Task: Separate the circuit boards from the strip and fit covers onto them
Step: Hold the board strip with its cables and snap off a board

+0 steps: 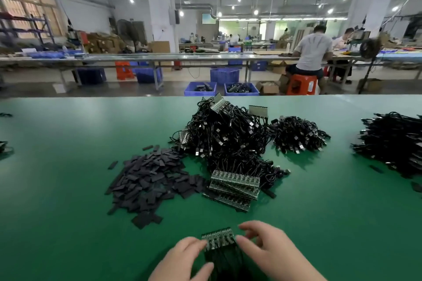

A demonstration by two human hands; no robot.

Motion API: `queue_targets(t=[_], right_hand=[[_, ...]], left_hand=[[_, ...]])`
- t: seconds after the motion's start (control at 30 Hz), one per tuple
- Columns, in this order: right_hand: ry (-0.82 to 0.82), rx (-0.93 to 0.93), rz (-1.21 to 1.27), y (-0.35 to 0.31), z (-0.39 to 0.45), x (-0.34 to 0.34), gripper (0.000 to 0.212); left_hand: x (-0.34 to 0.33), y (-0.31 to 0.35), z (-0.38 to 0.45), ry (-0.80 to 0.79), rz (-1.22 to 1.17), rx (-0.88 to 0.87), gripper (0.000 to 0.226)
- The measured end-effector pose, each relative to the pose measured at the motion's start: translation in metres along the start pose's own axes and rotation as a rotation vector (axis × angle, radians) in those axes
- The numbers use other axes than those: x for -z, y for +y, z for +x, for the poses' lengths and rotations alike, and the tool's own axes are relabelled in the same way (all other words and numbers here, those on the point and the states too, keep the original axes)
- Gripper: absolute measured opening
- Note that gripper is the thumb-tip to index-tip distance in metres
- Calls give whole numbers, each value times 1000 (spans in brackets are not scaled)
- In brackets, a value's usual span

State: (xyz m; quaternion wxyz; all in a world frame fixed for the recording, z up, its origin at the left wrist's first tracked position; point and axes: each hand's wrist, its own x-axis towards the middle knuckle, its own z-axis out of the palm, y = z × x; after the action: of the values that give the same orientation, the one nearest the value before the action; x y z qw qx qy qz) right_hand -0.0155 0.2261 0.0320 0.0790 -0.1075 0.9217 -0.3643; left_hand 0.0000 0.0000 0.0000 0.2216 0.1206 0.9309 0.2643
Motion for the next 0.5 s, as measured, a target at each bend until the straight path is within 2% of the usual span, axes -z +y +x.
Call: queue_targets(t=[0.03,0.1,0.2,0.23,0.4,0.5], right_hand=[[-16,-30,-141,-6,8,-9,35],[3,-66,-279,-2,25,-31,48],[54,-61,-359,15,37,-44,53],[76,-49,-305,20,41,-44,51],[187,21,-231,33,62,-35,32],[268,86,-123,38,70,-32,21]], left_hand=[[-5,7,9,167,92,41,71],[-10,16,26,323,238,50,72],[-6,9,50,335,268,35,72],[-4,5,56,349,255,28,71],[12,7,88,325,126,8,56],[18,5,100,336,-70,-34,40]])
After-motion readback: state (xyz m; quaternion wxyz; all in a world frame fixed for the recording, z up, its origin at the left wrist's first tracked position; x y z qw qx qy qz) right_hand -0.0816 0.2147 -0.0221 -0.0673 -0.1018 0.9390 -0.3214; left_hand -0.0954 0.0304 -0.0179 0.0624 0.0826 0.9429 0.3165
